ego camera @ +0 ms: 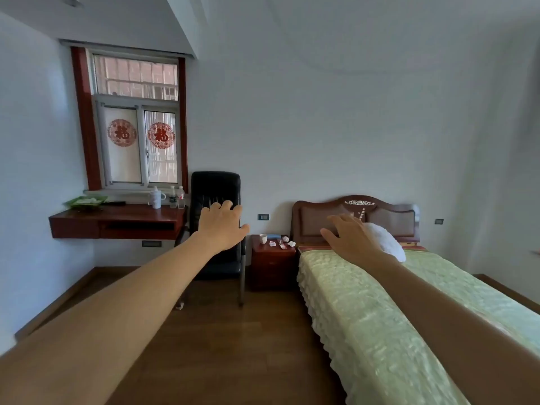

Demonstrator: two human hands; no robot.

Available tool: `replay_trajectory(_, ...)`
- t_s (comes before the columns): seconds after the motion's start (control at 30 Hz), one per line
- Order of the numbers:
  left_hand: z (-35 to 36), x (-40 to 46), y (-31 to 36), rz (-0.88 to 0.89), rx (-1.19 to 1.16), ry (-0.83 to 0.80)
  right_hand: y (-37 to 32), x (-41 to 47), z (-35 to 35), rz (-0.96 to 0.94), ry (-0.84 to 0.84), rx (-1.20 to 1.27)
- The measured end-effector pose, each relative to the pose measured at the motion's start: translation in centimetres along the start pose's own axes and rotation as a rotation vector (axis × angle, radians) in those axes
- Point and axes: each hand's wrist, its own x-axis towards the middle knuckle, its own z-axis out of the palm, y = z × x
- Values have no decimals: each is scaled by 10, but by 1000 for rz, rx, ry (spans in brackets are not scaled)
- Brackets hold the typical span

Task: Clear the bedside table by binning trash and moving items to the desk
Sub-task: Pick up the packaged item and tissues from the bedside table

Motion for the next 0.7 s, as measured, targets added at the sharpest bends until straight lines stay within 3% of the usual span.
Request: replay_trajectory(0.7, 131, 213, 59, -57, -5, -84, 128, 219, 97, -39, -45, 7)
